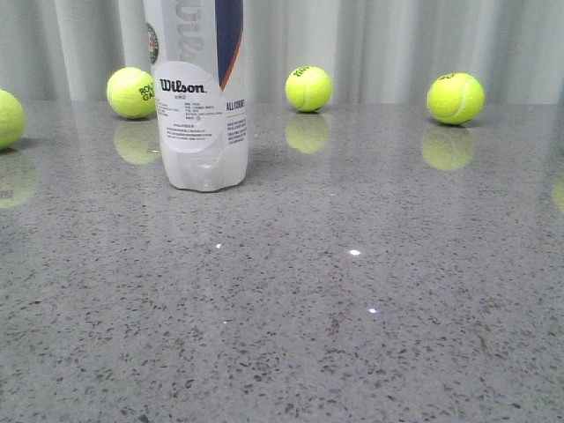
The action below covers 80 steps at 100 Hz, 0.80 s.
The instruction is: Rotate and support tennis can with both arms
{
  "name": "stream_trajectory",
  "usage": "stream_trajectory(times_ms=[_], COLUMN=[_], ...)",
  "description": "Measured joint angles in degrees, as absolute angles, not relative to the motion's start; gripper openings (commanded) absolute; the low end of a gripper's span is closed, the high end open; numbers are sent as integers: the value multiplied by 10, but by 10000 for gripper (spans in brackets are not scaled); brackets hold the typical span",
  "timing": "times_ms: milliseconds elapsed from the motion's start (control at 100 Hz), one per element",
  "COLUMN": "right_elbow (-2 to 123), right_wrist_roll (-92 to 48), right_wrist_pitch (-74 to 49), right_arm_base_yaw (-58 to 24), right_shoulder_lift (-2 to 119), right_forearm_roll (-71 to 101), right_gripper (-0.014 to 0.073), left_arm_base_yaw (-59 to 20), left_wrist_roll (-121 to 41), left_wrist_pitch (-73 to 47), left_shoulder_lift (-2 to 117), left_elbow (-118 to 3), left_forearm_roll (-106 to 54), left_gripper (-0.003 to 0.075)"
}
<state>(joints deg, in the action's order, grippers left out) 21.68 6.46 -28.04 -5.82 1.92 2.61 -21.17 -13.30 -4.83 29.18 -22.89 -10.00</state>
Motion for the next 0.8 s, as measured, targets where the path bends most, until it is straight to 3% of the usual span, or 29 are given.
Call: stream_trajectory(times_ms=[350, 520, 800], right_elbow=[217, 217, 217], right_wrist_roll=[65, 65, 65], right_wrist_pitch=[-280, -280, -280], right_arm_base_yaw=[-58, -58, -58], right_shoulder_lift=[19, 19, 19], right_forearm_roll=[26, 26, 26], right_gripper=[-65, -65, -65], left_arm_base_yaw=[-111, -51, -23], left_wrist_roll=[-126, -3, 35], left_wrist_pitch=[-19, -15, -30], left_shoulder_lift=[199, 137, 5], left_elbow=[-128, -67, -2], left_forearm_roll=[-100, -5, 30], left_gripper=[-21, -21, -21])
